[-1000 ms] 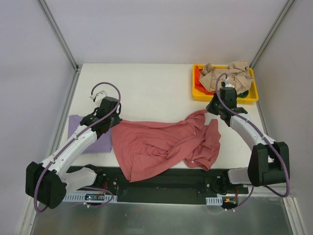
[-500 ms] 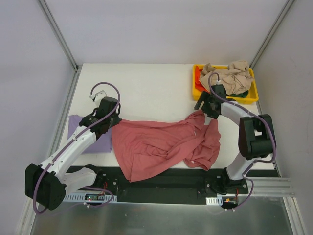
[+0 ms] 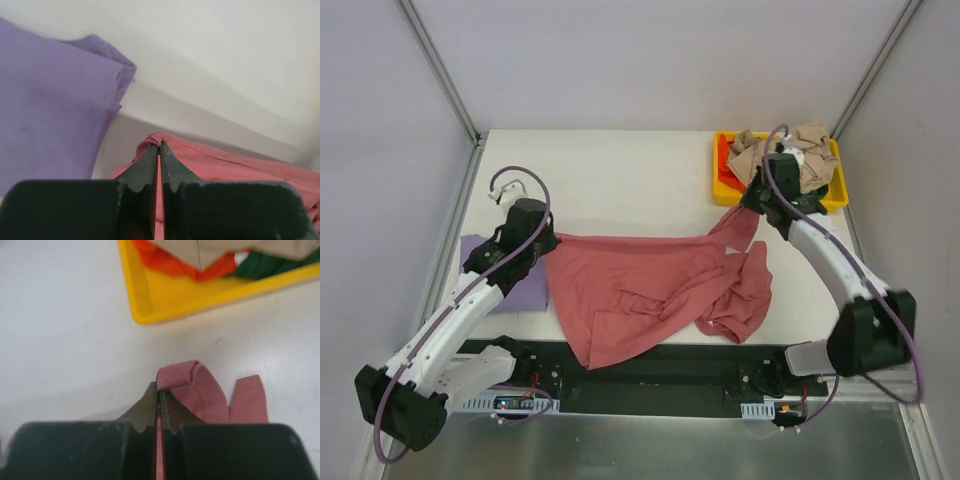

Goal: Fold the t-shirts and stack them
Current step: Flatten out the tshirt, then fold the flattened tshirt in 1/3 of the way

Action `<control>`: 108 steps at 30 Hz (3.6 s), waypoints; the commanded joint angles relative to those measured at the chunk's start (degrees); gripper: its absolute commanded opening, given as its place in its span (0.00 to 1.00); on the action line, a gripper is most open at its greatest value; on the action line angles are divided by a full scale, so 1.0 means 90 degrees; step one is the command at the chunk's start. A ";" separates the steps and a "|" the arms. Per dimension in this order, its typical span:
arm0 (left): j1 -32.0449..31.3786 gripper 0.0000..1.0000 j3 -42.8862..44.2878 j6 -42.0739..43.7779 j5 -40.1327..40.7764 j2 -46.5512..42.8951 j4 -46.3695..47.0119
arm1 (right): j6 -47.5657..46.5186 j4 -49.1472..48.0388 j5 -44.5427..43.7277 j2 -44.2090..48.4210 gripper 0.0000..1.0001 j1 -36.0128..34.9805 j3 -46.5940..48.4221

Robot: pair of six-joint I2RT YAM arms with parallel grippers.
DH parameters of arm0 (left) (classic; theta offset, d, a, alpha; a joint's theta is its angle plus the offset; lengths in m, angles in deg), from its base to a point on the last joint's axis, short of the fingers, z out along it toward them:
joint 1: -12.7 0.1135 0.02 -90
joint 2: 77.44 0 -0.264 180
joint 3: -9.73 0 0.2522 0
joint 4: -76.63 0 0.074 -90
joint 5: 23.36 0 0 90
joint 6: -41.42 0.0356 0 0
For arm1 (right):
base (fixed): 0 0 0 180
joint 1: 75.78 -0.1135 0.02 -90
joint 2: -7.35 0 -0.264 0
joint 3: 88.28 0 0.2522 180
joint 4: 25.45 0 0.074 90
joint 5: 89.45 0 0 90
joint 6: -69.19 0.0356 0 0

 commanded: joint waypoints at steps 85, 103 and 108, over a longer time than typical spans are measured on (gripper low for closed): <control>0.1322 0.00 0.4674 0.1325 -0.0921 0.6338 0.0410 | -0.0175 0.1231 -0.0795 -0.2062 0.00 0.0447 0.3301; 0.1078 0.00 0.1366 0.0642 -0.1409 0.3176 0.0420 | 0.0625 0.1738 -0.1382 0.2165 0.01 0.0457 -0.0672; 0.1078 0.00 0.0319 0.0446 -0.1642 0.2423 0.0420 | 0.0958 0.2265 -0.1382 0.3473 0.01 0.0457 -0.1795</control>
